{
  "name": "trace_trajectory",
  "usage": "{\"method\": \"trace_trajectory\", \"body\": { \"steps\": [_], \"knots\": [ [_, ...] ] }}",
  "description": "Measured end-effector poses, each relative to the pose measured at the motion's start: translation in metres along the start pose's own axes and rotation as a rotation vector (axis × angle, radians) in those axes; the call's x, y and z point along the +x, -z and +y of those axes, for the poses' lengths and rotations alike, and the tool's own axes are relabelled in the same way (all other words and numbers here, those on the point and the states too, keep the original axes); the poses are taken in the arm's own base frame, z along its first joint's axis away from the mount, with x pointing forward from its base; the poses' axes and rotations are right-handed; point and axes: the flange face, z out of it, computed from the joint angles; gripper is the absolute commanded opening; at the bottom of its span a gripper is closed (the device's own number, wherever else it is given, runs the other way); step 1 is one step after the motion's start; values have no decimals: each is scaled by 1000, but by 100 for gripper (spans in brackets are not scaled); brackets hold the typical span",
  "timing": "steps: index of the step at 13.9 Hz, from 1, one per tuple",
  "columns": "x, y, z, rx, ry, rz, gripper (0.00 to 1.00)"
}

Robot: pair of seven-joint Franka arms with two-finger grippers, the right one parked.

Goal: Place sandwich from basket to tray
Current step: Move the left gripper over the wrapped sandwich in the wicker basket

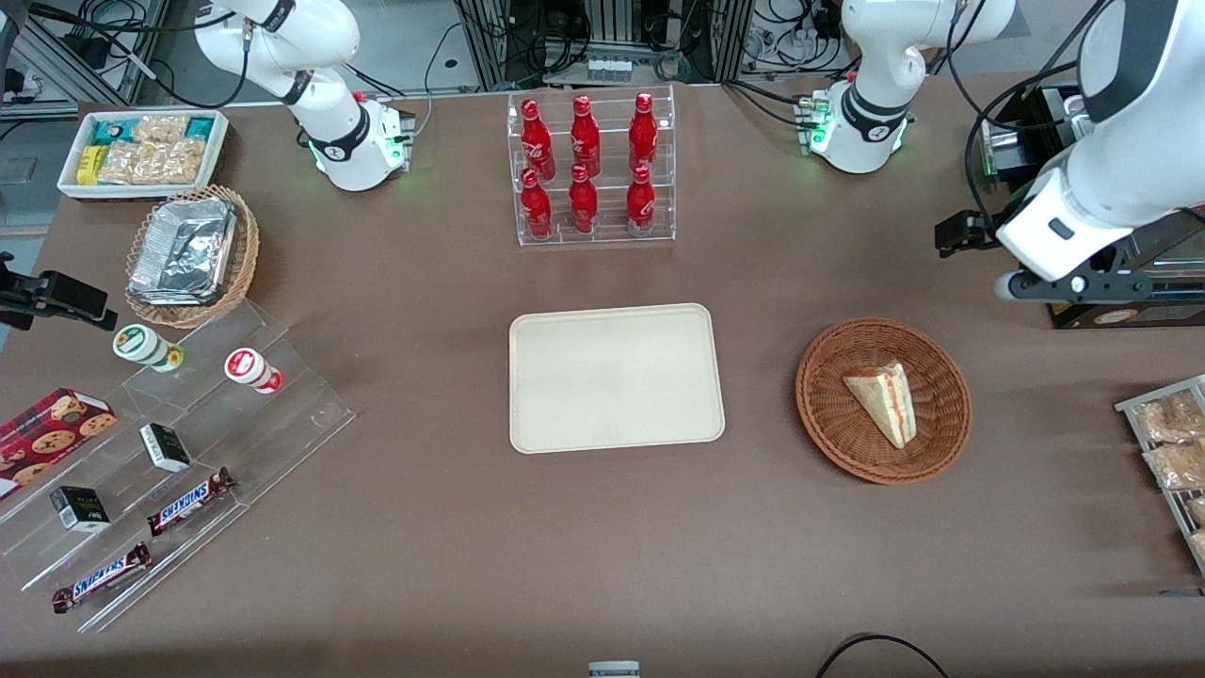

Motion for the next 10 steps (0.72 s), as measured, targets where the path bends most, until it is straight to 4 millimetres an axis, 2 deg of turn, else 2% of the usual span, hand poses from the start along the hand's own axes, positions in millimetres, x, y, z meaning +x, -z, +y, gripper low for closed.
{"method": "trace_trajectory", "body": {
  "steps": [6,10],
  "knots": [
    [53,-74,7,-4,-7,-19,100],
    [68,-116,9,-12,-7,48,100]
  ]
}}
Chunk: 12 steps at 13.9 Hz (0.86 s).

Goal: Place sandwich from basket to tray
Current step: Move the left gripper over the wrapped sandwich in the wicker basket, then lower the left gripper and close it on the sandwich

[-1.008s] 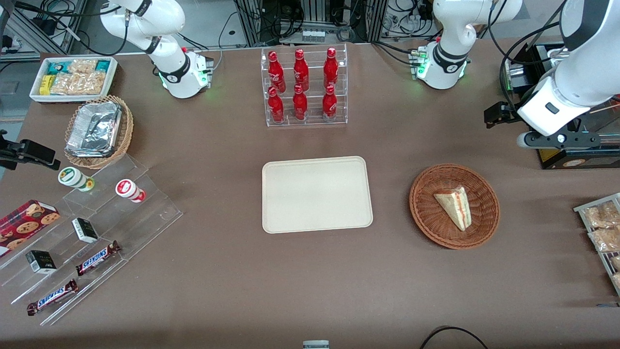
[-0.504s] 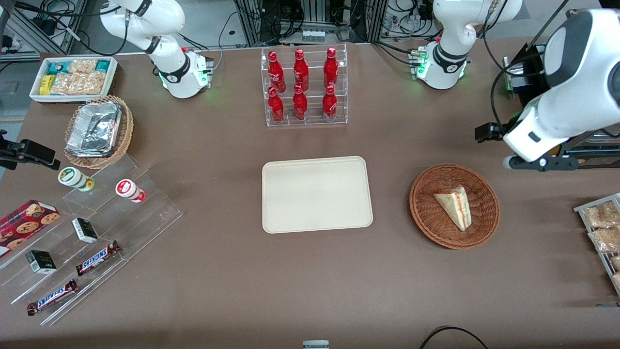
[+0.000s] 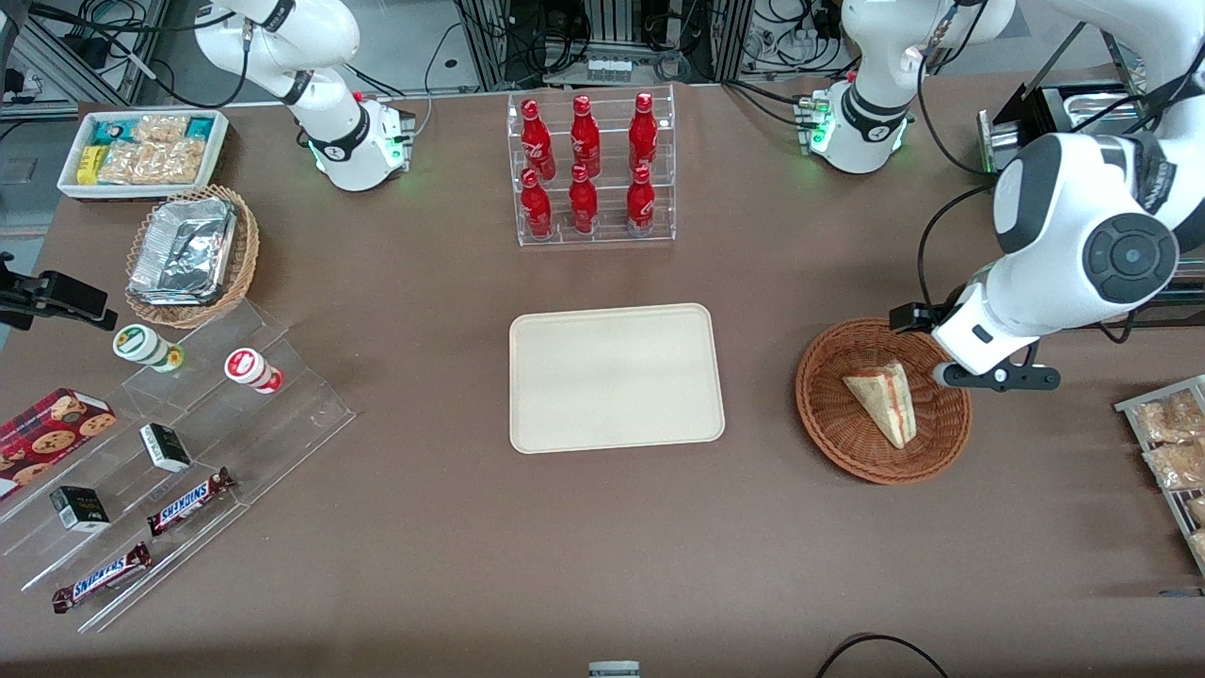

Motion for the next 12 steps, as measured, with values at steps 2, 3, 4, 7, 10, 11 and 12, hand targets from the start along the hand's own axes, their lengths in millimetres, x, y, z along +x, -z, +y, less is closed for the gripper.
{"method": "trace_trajectory", "body": {
  "steps": [2,3,4,7,10,11,12],
  "knots": [
    [3,-22,-1,-3,2,33,100],
    [3,-34,-1,-5,3,45,100],
    [3,-46,-2,-6,4,58,100],
    [1,-82,-6,-13,11,103,100],
    [-3,-108,-21,-24,62,124,100],
    [-4,-112,-25,-37,119,127,100],
    [-3,-114,-28,-49,205,136,100]
  ]
}}
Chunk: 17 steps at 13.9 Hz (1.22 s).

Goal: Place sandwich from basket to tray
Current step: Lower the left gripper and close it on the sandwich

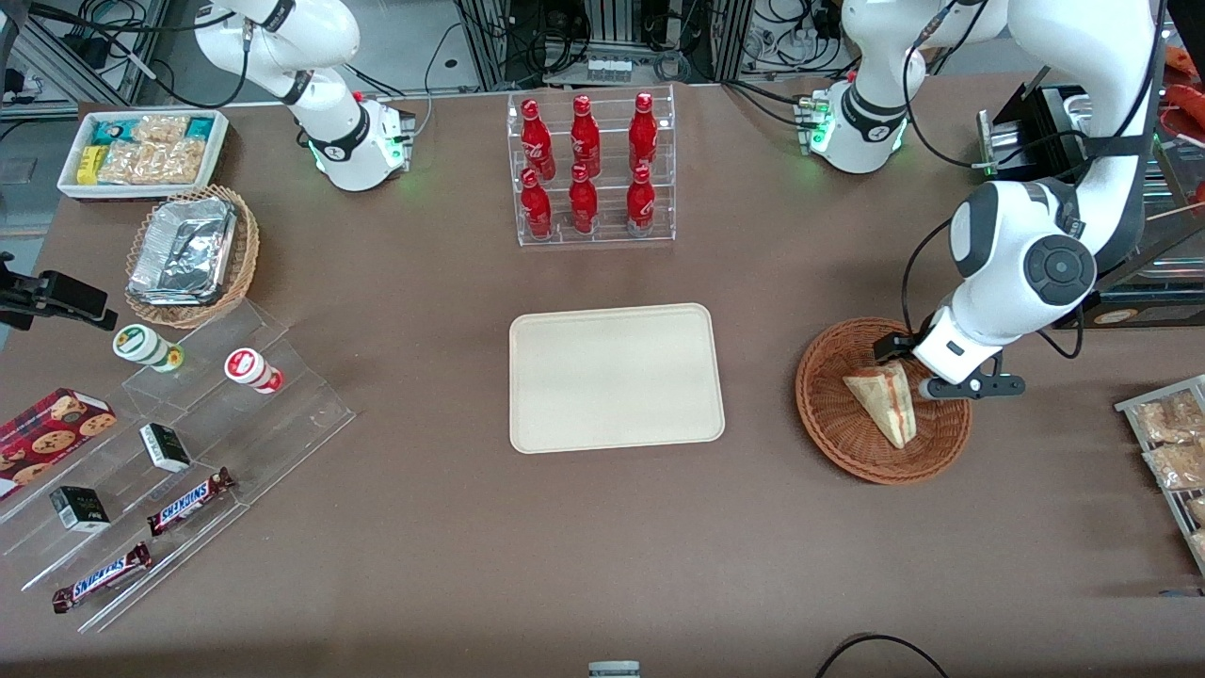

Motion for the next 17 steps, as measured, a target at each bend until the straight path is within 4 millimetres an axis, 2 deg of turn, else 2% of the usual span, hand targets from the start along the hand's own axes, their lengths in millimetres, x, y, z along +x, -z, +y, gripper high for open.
{"method": "trace_trajectory", "body": {
  "steps": [3,5,14,15,17],
  "knots": [
    [5,-8,7,-21,294,45,100],
    [8,-15,12,-34,408,62,100],
    [12,-54,12,-40,508,29,100],
    [12,-59,12,-38,510,24,79],
    [12,-66,12,-35,512,16,19]
  ]
}}
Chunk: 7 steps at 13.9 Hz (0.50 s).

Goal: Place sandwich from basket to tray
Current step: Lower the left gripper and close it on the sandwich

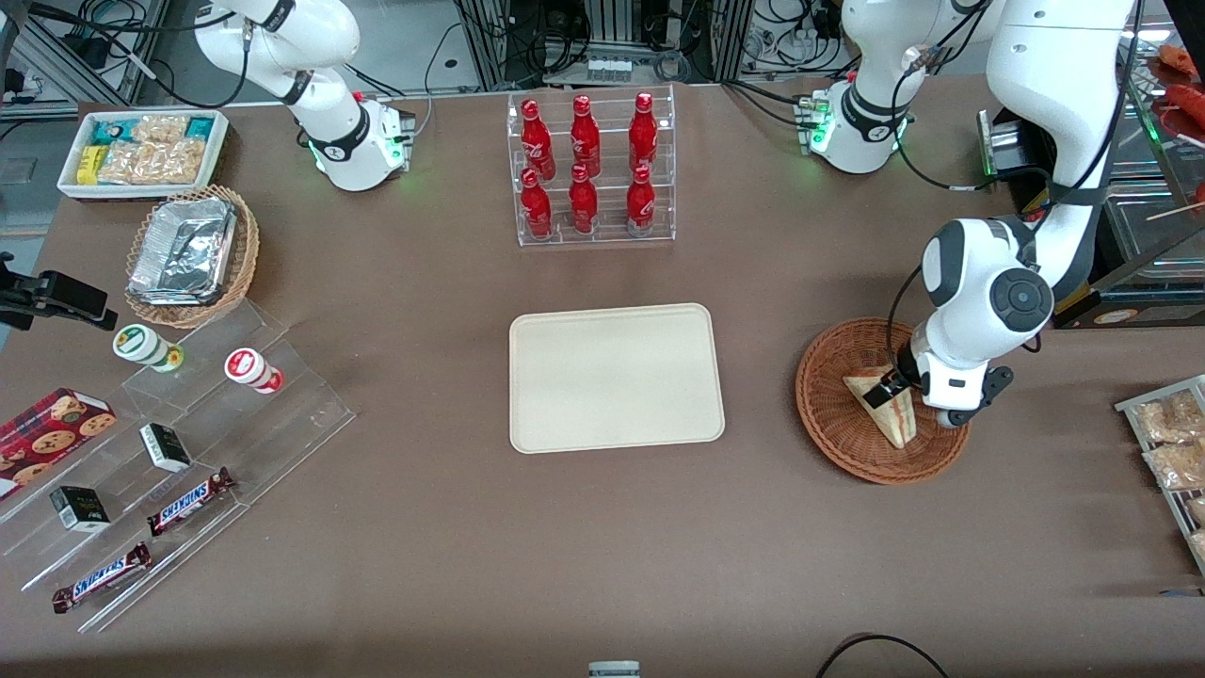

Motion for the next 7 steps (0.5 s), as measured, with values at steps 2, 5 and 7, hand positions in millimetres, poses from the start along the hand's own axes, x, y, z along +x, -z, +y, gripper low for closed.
{"method": "trace_trajectory", "body": {
  "steps": [2,5,7],
  "knots": [
    [0,-3,0,2,0,-3,0],
    [0,-2,0,2,-3,-2,0],
    [2,3,3,3,-32,-4,0]
  ]
}}
